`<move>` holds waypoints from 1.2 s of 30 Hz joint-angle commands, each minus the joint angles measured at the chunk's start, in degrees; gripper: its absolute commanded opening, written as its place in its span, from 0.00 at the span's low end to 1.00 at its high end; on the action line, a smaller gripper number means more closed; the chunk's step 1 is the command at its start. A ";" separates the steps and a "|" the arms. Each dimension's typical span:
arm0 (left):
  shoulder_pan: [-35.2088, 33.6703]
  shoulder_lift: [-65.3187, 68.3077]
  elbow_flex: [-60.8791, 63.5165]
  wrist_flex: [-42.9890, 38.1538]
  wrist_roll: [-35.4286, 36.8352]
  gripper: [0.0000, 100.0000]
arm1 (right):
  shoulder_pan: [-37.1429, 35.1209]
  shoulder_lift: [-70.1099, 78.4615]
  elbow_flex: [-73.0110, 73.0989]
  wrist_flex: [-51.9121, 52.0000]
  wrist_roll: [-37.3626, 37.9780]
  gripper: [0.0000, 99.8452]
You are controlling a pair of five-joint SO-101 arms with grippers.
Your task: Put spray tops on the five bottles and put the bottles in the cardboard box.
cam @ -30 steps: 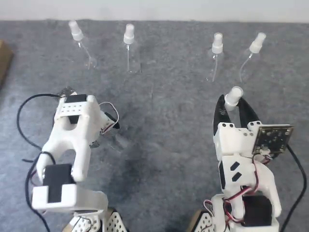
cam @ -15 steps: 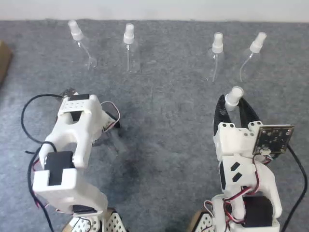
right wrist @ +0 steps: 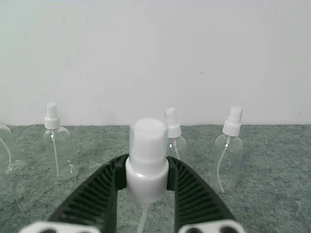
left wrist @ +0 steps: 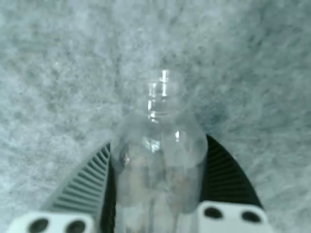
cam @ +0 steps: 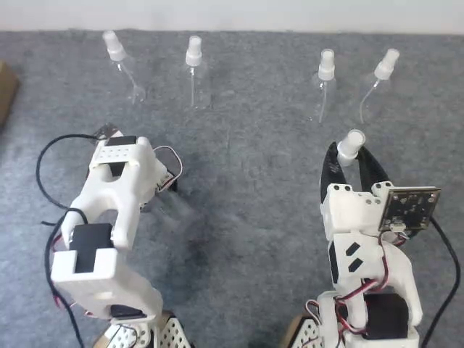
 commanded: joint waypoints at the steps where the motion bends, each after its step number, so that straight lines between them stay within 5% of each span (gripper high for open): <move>1: -0.53 -0.26 -7.78 8.35 -2.55 0.05 | -0.04 -0.48 -0.44 -0.92 0.88 0.03; 6: -0.18 -0.26 -19.12 21.10 -8.79 0.05 | -0.22 -0.48 -0.35 -0.92 0.88 0.03; 13: -0.53 -0.35 -26.95 27.87 -12.92 0.05 | -0.40 -0.48 -0.26 -0.92 0.88 0.03; 36: -0.44 -22.59 -30.29 29.80 -24.09 0.04 | -0.40 -0.48 -0.18 -0.92 0.88 0.03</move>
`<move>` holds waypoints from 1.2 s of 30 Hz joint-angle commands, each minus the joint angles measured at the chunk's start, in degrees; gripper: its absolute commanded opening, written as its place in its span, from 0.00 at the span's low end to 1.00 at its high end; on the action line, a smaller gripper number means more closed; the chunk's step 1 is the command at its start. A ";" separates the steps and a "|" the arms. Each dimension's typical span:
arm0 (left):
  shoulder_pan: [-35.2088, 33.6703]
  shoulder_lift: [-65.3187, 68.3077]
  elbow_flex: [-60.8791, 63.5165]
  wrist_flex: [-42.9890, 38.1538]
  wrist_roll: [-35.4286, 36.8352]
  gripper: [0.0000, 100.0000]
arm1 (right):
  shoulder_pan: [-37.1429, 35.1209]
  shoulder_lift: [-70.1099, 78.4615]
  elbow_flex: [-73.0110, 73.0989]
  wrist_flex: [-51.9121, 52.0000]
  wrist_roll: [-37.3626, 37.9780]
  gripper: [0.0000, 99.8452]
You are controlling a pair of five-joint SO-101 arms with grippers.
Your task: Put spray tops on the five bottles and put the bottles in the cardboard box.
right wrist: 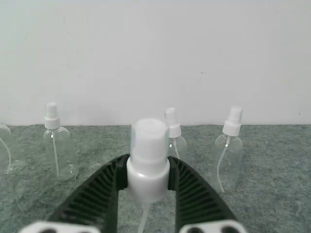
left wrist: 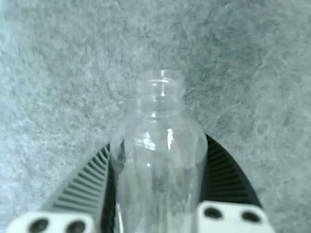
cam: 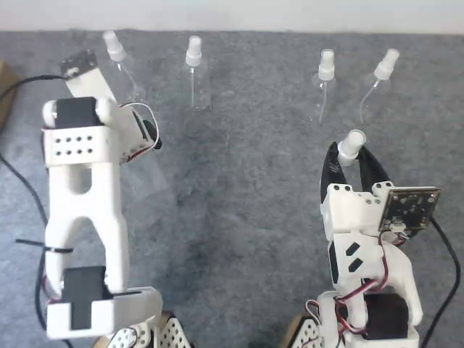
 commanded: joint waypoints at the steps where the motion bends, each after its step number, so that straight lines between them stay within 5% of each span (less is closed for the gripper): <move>1: -0.18 -4.13 -2.77 0.97 -3.16 0.04 | -0.40 -0.48 -0.18 -0.92 0.79 0.03; 10: 0.09 -15.03 0.92 -0.79 -4.66 0.04 | -0.40 -0.48 -0.18 -0.92 0.79 0.03; 36: 0.26 -52.84 57.01 -55.47 -7.74 0.04 | -0.40 -0.13 -0.09 -0.92 0.79 0.03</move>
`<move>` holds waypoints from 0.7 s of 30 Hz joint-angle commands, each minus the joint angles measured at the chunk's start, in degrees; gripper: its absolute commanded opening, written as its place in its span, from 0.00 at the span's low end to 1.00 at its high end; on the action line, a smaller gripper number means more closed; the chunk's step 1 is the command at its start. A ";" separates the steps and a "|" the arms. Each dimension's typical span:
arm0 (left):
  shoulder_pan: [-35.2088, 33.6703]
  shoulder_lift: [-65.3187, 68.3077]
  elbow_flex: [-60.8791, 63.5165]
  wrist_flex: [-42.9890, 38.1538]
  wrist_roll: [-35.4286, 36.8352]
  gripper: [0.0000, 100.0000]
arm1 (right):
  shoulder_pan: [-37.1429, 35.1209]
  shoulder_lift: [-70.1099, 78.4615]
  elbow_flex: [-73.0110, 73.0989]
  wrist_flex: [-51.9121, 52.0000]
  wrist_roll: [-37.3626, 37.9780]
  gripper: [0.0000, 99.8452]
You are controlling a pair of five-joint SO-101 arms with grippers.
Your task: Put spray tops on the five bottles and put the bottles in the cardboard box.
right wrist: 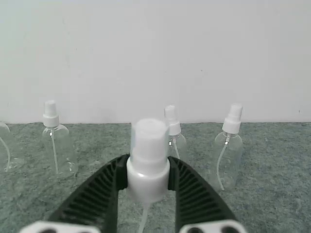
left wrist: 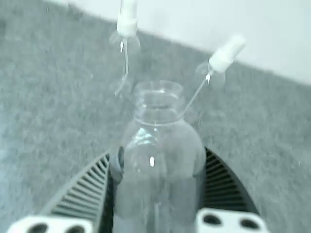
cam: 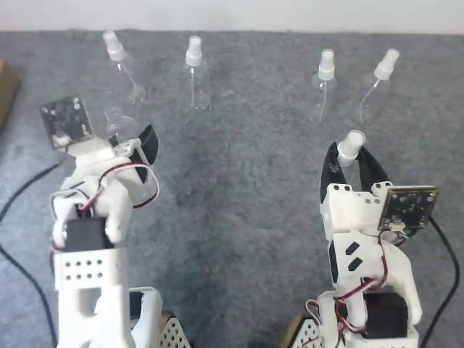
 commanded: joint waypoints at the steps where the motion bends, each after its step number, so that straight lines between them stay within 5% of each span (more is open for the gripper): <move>1: 0.26 -4.22 2.86 -6.95 -0.35 0.04 | -0.40 -0.13 -0.62 -0.92 0.79 0.03; 21: 16.53 -37.45 28.35 -24.53 -0.09 0.04 | -2.42 -0.48 -0.53 -0.13 1.93 0.03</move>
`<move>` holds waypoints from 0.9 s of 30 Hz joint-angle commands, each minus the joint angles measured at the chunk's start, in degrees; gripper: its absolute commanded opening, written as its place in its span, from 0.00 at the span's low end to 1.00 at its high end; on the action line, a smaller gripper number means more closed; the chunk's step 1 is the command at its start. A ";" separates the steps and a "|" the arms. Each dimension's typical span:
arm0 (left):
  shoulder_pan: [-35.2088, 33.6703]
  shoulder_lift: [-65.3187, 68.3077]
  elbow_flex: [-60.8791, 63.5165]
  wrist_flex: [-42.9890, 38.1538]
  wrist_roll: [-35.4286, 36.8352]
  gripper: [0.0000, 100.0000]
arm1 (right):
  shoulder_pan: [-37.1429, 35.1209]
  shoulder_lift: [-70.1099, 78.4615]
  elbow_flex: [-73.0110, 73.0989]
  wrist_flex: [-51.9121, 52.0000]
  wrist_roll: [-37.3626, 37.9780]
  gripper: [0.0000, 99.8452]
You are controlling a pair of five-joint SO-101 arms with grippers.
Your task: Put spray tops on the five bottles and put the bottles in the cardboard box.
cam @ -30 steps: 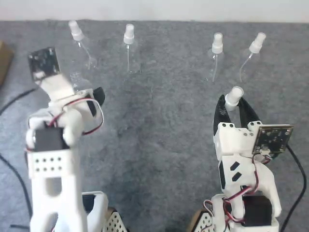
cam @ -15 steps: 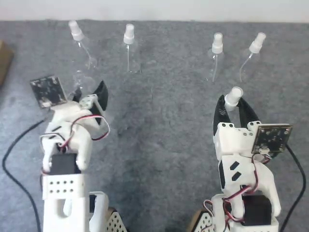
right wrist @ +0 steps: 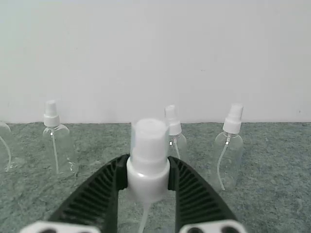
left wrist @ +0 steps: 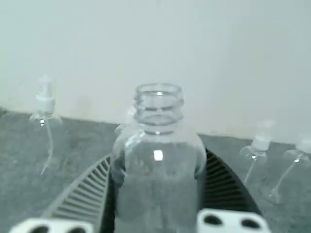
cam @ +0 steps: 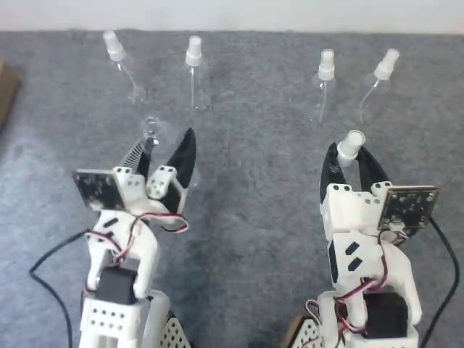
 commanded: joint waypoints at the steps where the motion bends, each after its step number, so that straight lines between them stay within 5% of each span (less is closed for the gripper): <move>1: 2.46 -7.12 2.24 -3.25 -0.18 0.04 | -3.03 -0.48 -0.09 -0.13 3.52 0.03; 12: 7.91 -14.24 13.76 -18.64 -0.18 0.04 | -6.73 -0.48 0.97 -0.22 6.86 0.03; 27: 15.65 -14.42 13.58 -11.52 -0.09 0.04 | -14.81 -0.48 0.88 -4.53 7.30 0.03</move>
